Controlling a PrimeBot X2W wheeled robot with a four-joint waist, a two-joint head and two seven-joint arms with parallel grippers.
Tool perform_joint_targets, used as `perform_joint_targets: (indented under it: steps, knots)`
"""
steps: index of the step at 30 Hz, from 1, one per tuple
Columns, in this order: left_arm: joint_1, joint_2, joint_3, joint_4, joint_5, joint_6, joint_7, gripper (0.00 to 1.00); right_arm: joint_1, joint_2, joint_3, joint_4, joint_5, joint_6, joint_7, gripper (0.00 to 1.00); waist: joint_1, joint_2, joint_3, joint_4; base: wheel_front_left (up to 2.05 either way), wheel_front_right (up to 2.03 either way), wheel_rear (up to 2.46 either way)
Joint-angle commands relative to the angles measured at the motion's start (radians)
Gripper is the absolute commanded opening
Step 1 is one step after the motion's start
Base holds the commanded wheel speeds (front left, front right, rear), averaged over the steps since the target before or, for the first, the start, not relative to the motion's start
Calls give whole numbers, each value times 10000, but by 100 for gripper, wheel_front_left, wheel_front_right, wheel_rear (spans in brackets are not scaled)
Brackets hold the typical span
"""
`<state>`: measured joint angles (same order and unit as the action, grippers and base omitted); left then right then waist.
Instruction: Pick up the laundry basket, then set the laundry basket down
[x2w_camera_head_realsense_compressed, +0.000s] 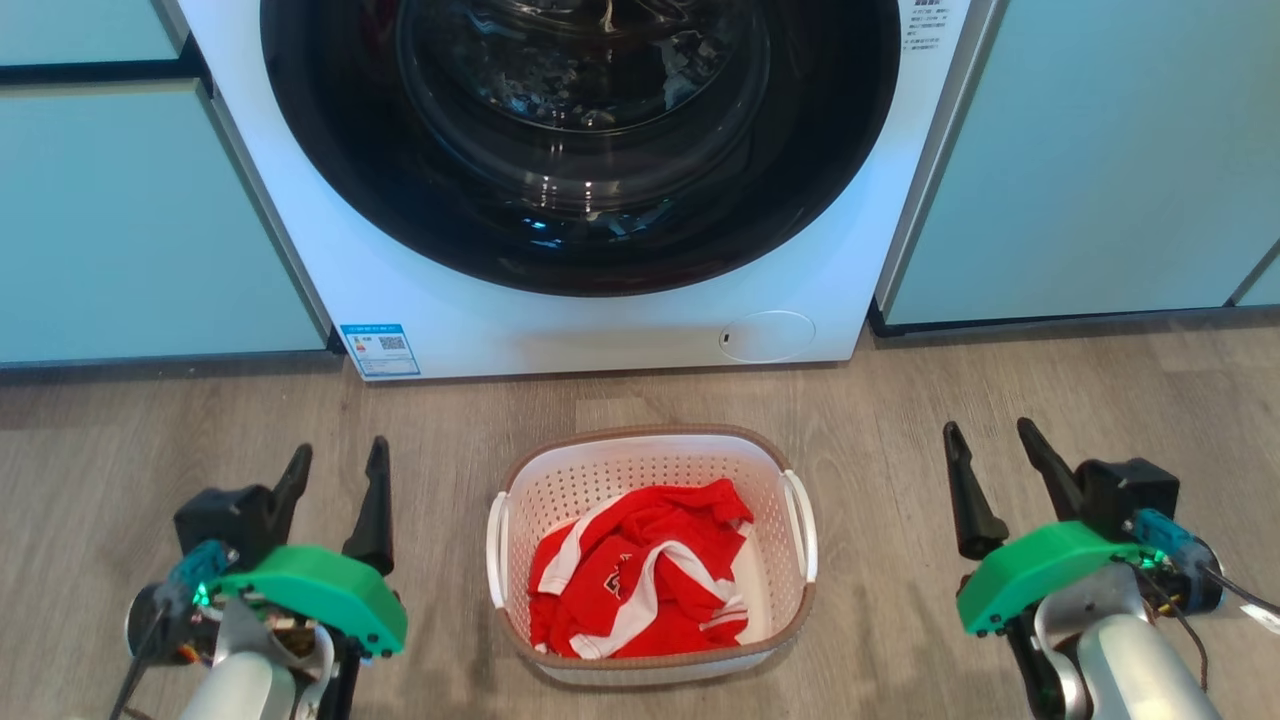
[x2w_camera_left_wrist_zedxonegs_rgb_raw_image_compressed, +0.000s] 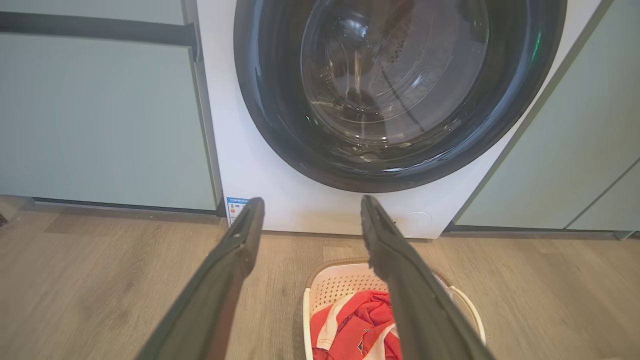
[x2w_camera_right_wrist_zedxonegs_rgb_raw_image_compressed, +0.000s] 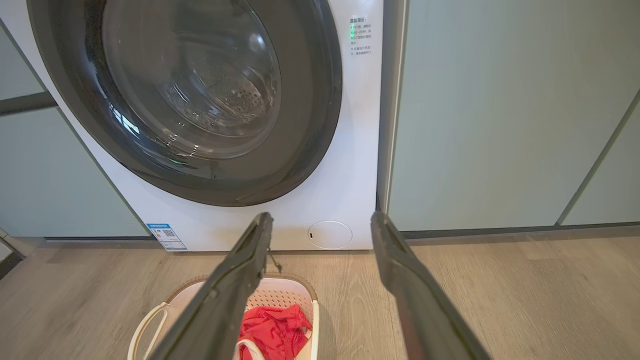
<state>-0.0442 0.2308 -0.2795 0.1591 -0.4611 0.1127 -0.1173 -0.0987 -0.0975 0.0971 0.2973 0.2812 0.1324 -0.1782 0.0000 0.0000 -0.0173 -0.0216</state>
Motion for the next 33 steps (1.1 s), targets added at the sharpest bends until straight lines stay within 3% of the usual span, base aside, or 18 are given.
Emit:
perform_joint_targets:
  steps: [1, 19, 33]
  knots:
    - [-480, 290, 280, -402, 311, 90, -112, 100, -532, -106, 215, -280, -262, -15, -166, 100, 0, 0, -4, 5, 0, 0, 0]
    - [-281, 296, -23, -520, 1333, 583, -231, 100, -528, -123, 344, -152, -1459, -17, -571, 100, 0, 0, -11, 7, 0, 0, 0]
    - [-207, 278, -45, -442, 1192, 721, -164, 100, -388, 35, 179, -25, -1102, -17, -635, 100, 0, 0, -22, -12, 0, 0, 0]
